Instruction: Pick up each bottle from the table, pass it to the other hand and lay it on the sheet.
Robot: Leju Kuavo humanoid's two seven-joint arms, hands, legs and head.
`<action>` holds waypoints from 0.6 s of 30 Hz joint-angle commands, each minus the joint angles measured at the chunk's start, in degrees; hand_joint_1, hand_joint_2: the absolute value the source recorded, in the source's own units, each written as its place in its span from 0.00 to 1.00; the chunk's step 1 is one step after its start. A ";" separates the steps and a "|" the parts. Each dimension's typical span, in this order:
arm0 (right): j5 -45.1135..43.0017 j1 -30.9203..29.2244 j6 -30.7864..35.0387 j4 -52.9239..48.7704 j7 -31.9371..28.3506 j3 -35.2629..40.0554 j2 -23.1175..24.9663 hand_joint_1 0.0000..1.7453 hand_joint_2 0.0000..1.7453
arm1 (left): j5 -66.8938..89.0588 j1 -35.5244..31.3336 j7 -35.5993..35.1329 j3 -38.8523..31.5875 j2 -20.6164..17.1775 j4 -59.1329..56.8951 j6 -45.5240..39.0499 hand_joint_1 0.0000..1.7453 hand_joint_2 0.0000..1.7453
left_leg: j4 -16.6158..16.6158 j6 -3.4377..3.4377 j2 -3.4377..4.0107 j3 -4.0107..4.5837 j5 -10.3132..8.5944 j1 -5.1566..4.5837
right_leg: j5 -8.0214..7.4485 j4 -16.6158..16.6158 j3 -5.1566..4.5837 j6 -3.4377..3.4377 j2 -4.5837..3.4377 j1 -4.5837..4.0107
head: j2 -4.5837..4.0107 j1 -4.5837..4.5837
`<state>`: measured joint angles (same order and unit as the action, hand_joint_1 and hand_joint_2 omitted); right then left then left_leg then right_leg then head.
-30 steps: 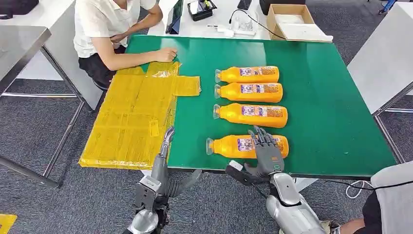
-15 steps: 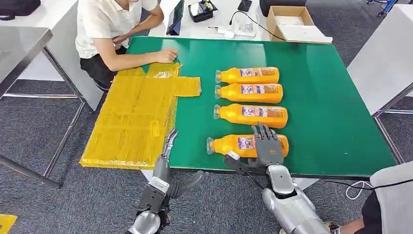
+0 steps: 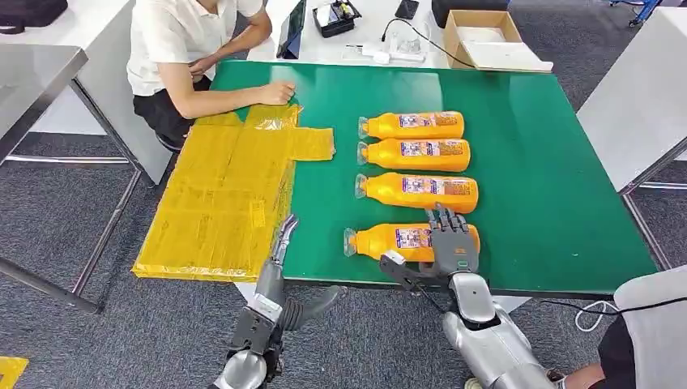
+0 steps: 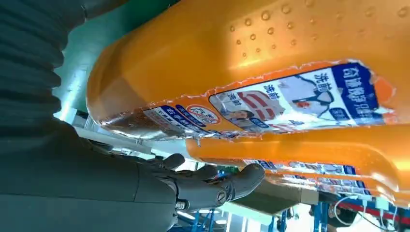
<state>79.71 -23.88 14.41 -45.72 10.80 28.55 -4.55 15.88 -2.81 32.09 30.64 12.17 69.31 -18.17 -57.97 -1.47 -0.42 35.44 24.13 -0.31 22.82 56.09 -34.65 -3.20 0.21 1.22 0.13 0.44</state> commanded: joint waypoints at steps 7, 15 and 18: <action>-4.23 4.89 -8.34 4.10 0.05 -5.10 -5.75 0.99 1.00 | 0.80 0.12 -1.83 -2.08 -0.27 -0.53 2.03 0.00 1.00 | 0.08 0.02 -0.33 -0.54 0.07 0.10 | 0.13 -0.23 0.64 0.11 0.29 -0.11 | 0.00 0.00; -8.01 3.27 -4.16 11.78 -1.76 -9.81 -4.52 0.85 1.00 | -0.88 -1.03 -1.35 -1.24 -0.44 -1.69 2.77 0.00 1.00 | 0.13 -0.04 -0.30 -0.89 0.19 0.15 | 0.20 -0.38 0.77 0.17 0.28 -0.17 | 0.00 -0.02; -9.18 2.22 -4.08 16.51 -3.83 -11.36 -5.19 1.00 1.00 | -1.84 -1.74 -1.07 -0.40 -0.60 -2.24 3.44 0.00 1.00 | 0.12 -0.15 -0.44 -1.10 0.21 0.09 | 0.28 -0.39 0.72 0.03 0.38 -0.12 | 0.00 0.00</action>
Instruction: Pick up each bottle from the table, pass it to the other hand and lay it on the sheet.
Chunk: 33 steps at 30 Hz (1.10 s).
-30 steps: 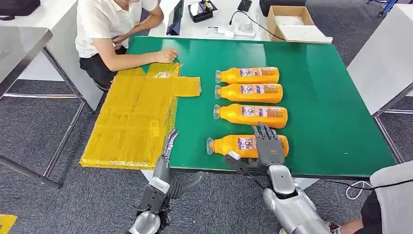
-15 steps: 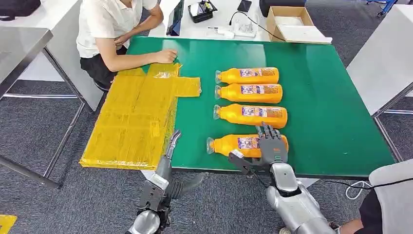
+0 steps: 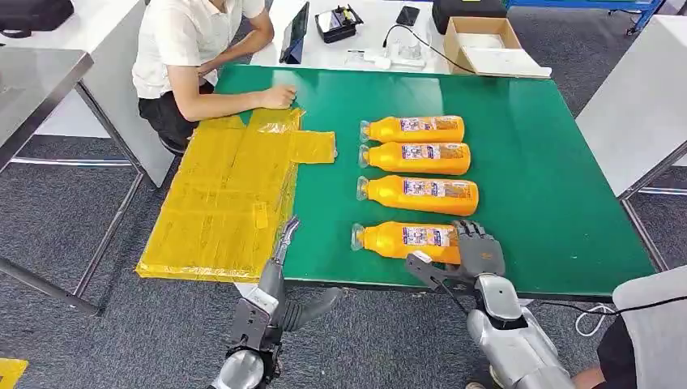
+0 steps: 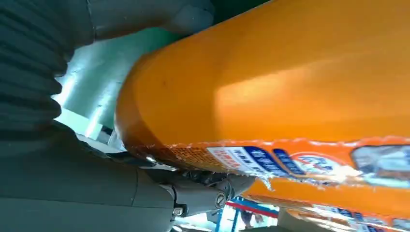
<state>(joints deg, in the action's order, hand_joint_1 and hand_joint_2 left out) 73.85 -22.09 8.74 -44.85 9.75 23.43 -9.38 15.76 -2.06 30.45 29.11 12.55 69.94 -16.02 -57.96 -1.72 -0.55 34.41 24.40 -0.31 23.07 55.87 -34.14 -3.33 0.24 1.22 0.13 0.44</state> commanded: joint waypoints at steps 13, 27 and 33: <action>-17.21 2.04 0.99 15.84 -23.01 -12.33 2.18 1.00 1.00 | -4.45 -2.56 1.97 2.07 -2.23 -2.51 0.67 0.00 1.00 | 0.10 -0.11 -0.19 -0.54 0.14 0.13 | 0.12 -0.49 0.77 0.14 0.22 -0.13 | 0.00 -0.02; -36.97 12.32 -2.20 -7.13 -35.13 -10.47 3.80 1.00 1.00 | -25.05 0.04 -2.74 -3.03 -1.49 0.86 7.97 0.00 1.00 | 0.06 -0.02 0.37 -0.50 0.37 0.29 | -0.01 -0.42 1.14 0.16 -0.21 -0.31 | 0.00 -0.04; -42.42 17.03 -3.61 -17.70 -36.11 -7.52 4.45 1.00 1.00 | -31.65 0.46 -5.39 -4.10 -1.57 0.66 9.08 0.00 1.00 | 0.06 -0.03 0.38 -0.30 0.39 0.27 | 0.02 -0.36 1.00 0.13 -0.25 -0.28 | 0.00 -0.02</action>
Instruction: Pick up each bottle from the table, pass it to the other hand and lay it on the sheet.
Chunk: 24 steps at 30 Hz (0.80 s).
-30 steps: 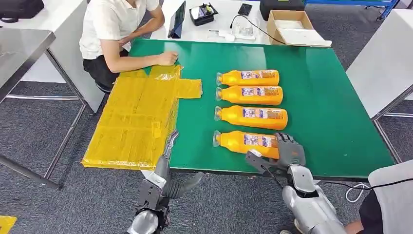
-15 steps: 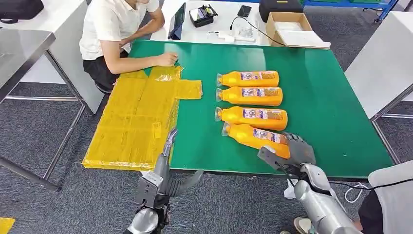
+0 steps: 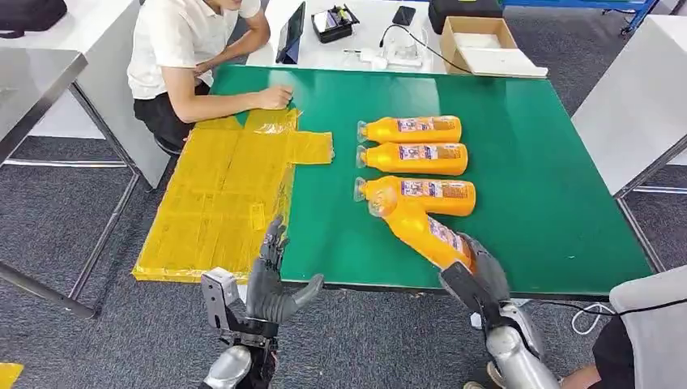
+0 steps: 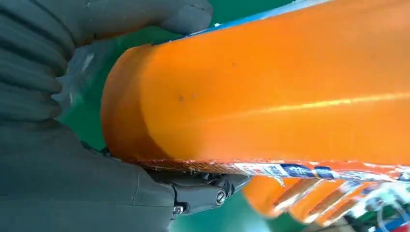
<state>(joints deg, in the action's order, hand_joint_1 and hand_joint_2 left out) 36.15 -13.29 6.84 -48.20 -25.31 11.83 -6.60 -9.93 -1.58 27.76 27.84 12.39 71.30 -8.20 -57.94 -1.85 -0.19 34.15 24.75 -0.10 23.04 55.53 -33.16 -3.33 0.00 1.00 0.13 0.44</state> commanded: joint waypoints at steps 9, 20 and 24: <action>-11.35 4.13 -3.07 -11.04 -2.93 11.80 8.95 1.00 1.00 | -12.31 -2.22 -7.95 2.54 -3.05 -0.96 9.77 0.00 1.00 | 0.03 0.14 0.25 0.48 0.07 0.06 | 0.05 0.06 -0.51 0.18 -0.24 -0.06 | 0.00 0.00; -14.98 1.76 -2.57 -7.10 -0.09 15.72 12.12 1.00 1.00 | -15.46 -1.56 -9.90 4.55 -4.02 0.97 12.46 0.00 1.00 | 0.03 0.08 0.12 0.81 -0.01 0.06 | 0.02 0.05 -0.80 0.11 -0.10 -0.04 | 0.00 -0.02; -16.44 1.00 -2.65 -7.46 1.44 16.60 11.75 1.00 1.00 | -10.40 -2.20 -7.46 6.03 -4.42 1.16 10.65 0.00 1.00 | 0.04 0.10 0.03 0.76 0.00 0.05 | 0.05 0.04 -0.73 0.14 -0.04 -0.03 | 0.00 0.00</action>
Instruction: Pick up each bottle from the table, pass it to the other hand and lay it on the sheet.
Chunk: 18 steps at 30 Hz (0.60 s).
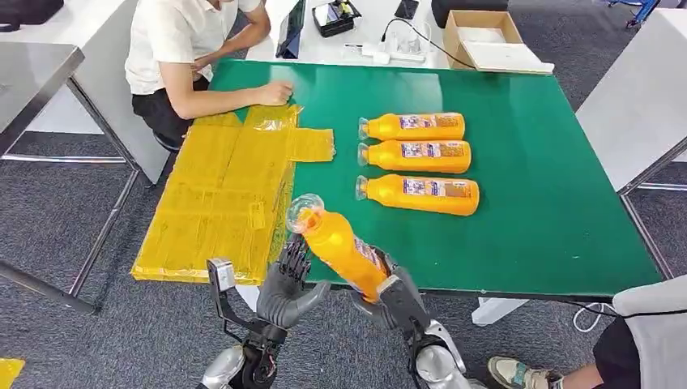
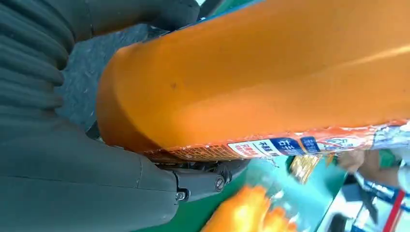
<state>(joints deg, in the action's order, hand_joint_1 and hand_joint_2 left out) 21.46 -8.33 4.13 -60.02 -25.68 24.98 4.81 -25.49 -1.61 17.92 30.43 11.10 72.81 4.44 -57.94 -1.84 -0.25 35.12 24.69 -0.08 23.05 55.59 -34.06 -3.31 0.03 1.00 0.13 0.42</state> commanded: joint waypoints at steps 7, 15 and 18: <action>0.02 -6.32 2.23 5.66 4.14 5.41 0.73 1.00 1.00 | 7.42 -2.43 3.65 3.33 -2.62 0.56 -3.42 0.00 1.00 | 0.03 0.10 0.08 -0.17 0.05 0.02 | 0.04 -0.02 0.15 0.13 -0.06 -0.03 | 0.00 0.00; 2.36 -6.61 2.90 5.30 4.99 10.29 1.31 0.98 1.00 | 5.65 -3.94 1.82 1.61 -1.17 -3.87 -5.60 0.00 1.00 | 0.01 0.16 0.14 -0.39 0.16 0.05 | 0.15 0.03 0.32 0.21 -0.10 -0.07 | 0.00 0.00; 2.97 -6.63 3.56 4.86 4.49 11.61 1.55 0.96 1.00 | 1.21 -4.14 0.33 0.02 -0.53 -4.83 -3.30 0.00 1.00 | 0.04 0.10 0.08 -0.25 0.08 0.05 | 0.06 -0.04 0.21 0.14 -0.05 -0.06 | 0.00 0.00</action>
<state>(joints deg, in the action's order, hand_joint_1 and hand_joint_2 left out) 23.37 -12.36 6.76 -57.64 -20.85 31.13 6.38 -19.82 -2.77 19.93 31.87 10.60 73.77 -0.74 -57.94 -1.84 -0.23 35.15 24.68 -0.07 23.05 55.60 -34.10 -3.31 0.03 1.00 0.13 0.42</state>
